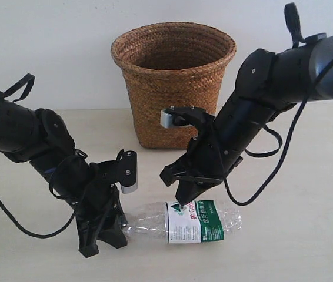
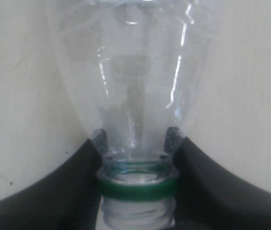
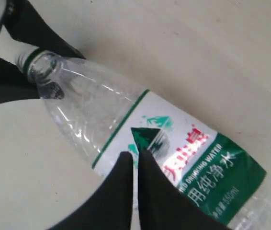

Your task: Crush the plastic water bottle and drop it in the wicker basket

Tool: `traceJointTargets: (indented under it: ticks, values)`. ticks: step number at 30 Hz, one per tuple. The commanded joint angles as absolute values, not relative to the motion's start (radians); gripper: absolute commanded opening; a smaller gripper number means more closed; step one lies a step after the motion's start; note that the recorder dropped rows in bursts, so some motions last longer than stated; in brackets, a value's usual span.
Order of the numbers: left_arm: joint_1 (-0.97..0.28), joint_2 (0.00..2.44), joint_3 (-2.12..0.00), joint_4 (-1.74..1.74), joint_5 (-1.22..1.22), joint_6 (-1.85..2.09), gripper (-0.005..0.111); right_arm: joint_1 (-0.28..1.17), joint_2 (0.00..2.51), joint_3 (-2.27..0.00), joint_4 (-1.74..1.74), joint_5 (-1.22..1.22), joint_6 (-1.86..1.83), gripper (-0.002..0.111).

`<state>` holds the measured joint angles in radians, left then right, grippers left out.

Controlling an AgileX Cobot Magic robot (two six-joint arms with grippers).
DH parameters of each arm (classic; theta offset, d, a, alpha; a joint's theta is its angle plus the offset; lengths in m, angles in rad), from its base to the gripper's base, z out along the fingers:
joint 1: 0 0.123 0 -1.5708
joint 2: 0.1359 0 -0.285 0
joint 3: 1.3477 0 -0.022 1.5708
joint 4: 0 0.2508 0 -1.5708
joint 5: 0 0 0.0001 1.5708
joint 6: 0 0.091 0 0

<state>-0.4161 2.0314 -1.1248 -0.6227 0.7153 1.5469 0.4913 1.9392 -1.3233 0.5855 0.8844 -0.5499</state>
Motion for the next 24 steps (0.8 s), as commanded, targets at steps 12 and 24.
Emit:
traceJointTargets:
  ticks: [12, 24]
  values:
    - [-0.419, 2.048, -1.118, -0.609, 0.708, 1.525, 0.004, 0.520, 2.163, -1.318, 0.630, 0.792, -0.620, 0.000]
    - [-0.419, 2.048, -1.118, -0.611, 0.708, 1.525, 0.004, 0.520, 2.307, -1.445, 0.613, 0.909, -0.567, 0.000]
